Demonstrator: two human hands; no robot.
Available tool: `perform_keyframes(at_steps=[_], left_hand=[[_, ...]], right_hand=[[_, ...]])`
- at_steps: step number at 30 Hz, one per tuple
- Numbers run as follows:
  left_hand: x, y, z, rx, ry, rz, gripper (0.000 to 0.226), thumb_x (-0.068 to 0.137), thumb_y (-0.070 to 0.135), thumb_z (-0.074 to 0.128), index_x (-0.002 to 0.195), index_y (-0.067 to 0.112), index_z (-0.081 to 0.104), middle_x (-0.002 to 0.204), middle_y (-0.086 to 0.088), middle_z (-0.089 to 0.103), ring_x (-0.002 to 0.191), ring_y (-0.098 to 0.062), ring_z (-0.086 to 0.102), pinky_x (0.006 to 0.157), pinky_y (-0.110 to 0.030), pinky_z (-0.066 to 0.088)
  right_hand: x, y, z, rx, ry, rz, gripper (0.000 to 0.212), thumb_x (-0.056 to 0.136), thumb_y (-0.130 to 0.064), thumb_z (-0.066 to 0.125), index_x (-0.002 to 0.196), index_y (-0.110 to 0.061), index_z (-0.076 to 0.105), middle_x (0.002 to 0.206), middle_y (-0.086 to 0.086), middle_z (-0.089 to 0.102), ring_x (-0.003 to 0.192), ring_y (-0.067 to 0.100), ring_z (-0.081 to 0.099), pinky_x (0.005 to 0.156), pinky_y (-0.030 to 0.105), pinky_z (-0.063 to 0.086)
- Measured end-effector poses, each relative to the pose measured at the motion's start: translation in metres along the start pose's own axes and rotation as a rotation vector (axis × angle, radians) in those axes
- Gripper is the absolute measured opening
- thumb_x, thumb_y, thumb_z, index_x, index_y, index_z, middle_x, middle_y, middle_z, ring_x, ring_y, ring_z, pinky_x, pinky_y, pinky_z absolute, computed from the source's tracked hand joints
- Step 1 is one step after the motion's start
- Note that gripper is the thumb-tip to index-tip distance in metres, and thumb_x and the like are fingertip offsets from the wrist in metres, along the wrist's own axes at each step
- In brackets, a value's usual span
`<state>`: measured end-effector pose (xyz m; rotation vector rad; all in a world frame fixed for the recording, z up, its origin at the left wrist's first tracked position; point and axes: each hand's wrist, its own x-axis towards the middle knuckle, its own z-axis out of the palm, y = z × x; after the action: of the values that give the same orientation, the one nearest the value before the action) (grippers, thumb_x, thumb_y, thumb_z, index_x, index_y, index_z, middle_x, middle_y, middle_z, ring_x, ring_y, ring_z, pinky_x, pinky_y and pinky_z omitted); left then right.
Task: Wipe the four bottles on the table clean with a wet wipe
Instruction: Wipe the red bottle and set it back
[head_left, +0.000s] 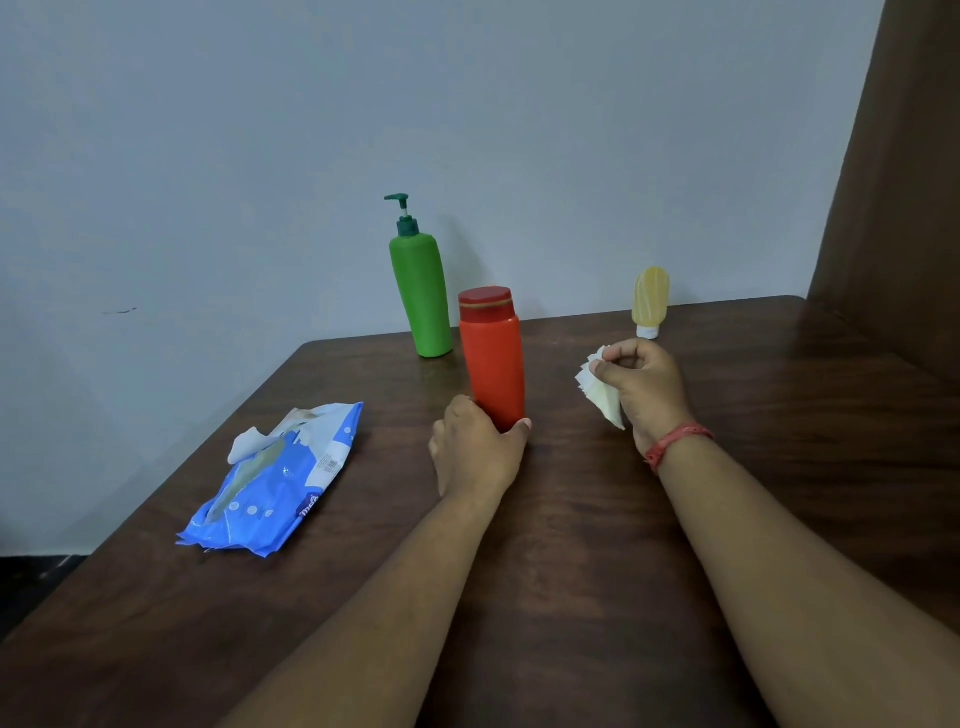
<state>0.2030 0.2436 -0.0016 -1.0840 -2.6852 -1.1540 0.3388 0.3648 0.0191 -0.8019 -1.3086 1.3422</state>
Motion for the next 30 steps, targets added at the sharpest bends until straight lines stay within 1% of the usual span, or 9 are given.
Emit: perform_keyframes(at_steps=[3,4,7,9,12,16,18,23,30], left_hand=[[0.006,0.011,0.012,0.041,0.006,-0.005,0.059,0.083,0.050,0.073,0.120,0.009,0.052,0.121,-0.009,0.059,0.115,-0.032,0.056,0.102,-0.047,0.044],[0.010,0.014,0.016,0.055,0.005,-0.003,0.059,0.085,0.049,0.072,0.123,0.008,0.051,0.125,-0.011,0.055,0.117,-0.032,0.054,0.104,-0.046,0.043],[0.022,0.024,0.031,0.087,-0.004,0.011,0.062,0.088,0.048,0.070,0.129,0.007,0.049,0.129,-0.012,0.046,0.118,-0.032,0.053,0.107,-0.045,0.041],[0.033,0.032,0.042,0.082,-0.007,0.012,0.063,0.087,0.049,0.071,0.130,0.007,0.049,0.129,-0.012,0.048,0.119,-0.032,0.053,0.107,-0.045,0.041],[0.052,0.047,0.061,0.058,-0.006,0.009,0.066,0.085,0.047,0.074,0.130,0.005,0.049,0.129,-0.013,0.050,0.120,-0.032,0.054,0.106,-0.044,0.042],[0.077,0.071,0.087,0.037,-0.002,0.003,0.070,0.083,0.045,0.077,0.132,0.004,0.047,0.131,-0.015,0.051,0.123,-0.033,0.054,0.106,-0.043,0.043],[0.091,0.081,0.099,0.039,-0.005,0.008,0.069,0.083,0.045,0.078,0.130,0.005,0.048,0.131,-0.015,0.053,0.123,-0.032,0.054,0.105,-0.043,0.044],[0.125,0.097,0.124,0.084,-0.022,0.043,0.071,0.085,0.049,0.074,0.132,0.005,0.047,0.132,-0.015,0.053,0.123,-0.031,0.054,0.104,-0.042,0.045],[0.156,0.105,0.145,0.068,-0.043,0.057,0.071,0.086,0.049,0.073,0.134,0.004,0.046,0.134,-0.016,0.051,0.126,-0.034,0.052,0.106,-0.045,0.041]], right_hand=[[-0.001,-0.003,-0.001,0.037,0.010,-0.011,0.023,0.084,0.006,0.071,0.076,-0.013,0.061,0.084,0.001,0.069,0.080,0.013,0.068,0.070,0.022,0.054],[0.000,-0.003,-0.001,0.045,0.016,-0.012,0.023,0.084,0.006,0.071,0.077,-0.012,0.061,0.084,0.000,0.069,0.079,0.011,0.068,0.070,0.021,0.053],[0.005,0.002,-0.003,0.064,0.047,-0.003,0.021,0.083,0.005,0.072,0.077,-0.013,0.062,0.085,0.001,0.071,0.083,0.014,0.070,0.077,0.027,0.056],[0.010,0.005,-0.004,0.081,0.094,0.008,0.021,0.082,0.004,0.073,0.078,-0.014,0.063,0.086,0.001,0.072,0.087,0.017,0.072,0.081,0.031,0.057],[0.015,0.006,-0.006,0.147,0.186,0.006,0.021,0.082,0.005,0.072,0.080,-0.014,0.063,0.092,0.004,0.073,0.085,0.014,0.071,0.081,0.030,0.057],[0.021,0.009,-0.006,0.239,0.284,-0.004,0.021,0.082,0.006,0.071,0.082,-0.013,0.064,0.099,0.011,0.073,0.081,0.013,0.070,0.065,0.019,0.055],[0.025,0.008,-0.005,0.295,0.307,-0.008,0.021,0.083,0.007,0.071,0.081,-0.013,0.063,0.098,0.013,0.073,0.079,0.014,0.071,0.061,0.017,0.053],[0.035,0.007,-0.006,0.331,0.355,-0.037,0.022,0.084,0.009,0.070,0.080,-0.012,0.063,0.092,0.012,0.072,0.070,0.007,0.069,0.059,0.016,0.052],[0.045,0.013,-0.008,0.332,0.419,-0.005,0.023,0.084,0.007,0.069,0.081,-0.015,0.063,0.086,0.004,0.071,0.068,0.005,0.068,0.057,0.013,0.050]])
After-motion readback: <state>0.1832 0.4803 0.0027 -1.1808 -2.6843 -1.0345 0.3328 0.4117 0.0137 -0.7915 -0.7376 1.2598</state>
